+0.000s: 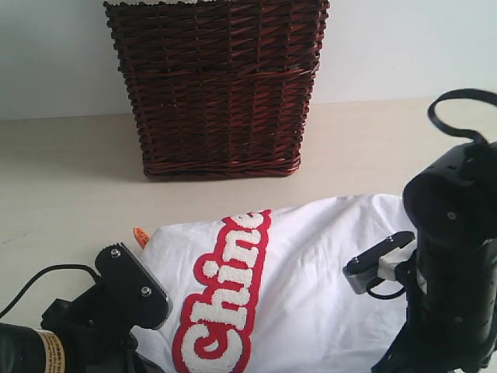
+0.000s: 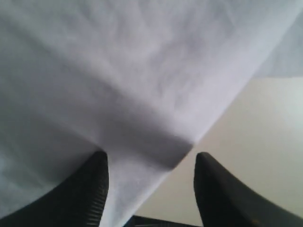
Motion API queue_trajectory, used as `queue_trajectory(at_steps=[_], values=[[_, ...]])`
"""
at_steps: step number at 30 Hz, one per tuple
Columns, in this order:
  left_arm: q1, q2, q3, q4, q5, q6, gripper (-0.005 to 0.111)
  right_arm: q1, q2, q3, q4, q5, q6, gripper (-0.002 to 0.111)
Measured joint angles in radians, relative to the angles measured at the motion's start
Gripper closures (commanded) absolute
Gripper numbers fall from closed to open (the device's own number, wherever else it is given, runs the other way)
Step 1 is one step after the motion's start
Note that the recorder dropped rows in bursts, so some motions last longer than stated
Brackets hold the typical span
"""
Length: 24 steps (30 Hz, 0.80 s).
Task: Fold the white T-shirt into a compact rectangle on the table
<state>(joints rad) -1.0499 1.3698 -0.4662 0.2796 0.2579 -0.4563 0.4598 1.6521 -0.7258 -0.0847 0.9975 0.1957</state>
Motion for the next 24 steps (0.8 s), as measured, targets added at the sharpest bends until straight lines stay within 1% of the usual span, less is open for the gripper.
queue_trajectory(at_steps=[2,7,9,19,24], values=[[0.000,0.000,0.000,0.000,0.000,0.000,0.107,0.000,0.046,0.000,-0.012,-0.017,0.012,0.063],[0.000,0.000,0.000,0.000,0.000,0.000,0.107,0.000,0.084,0.000,-0.045,-0.022,0.036,0.096],[0.000,0.000,0.000,0.000,0.000,0.000,0.107,0.000,0.081,0.000,-0.045,-0.022,0.023,0.107],[0.000,0.000,0.000,0.000,-0.009,0.000,0.107,0.000,0.027,0.000,-0.028,-0.022,-0.043,0.108],[0.000,0.000,0.000,0.000,-0.011,0.000,0.107,0.000,0.008,-0.087,-0.020,0.028,-0.058,0.108]])
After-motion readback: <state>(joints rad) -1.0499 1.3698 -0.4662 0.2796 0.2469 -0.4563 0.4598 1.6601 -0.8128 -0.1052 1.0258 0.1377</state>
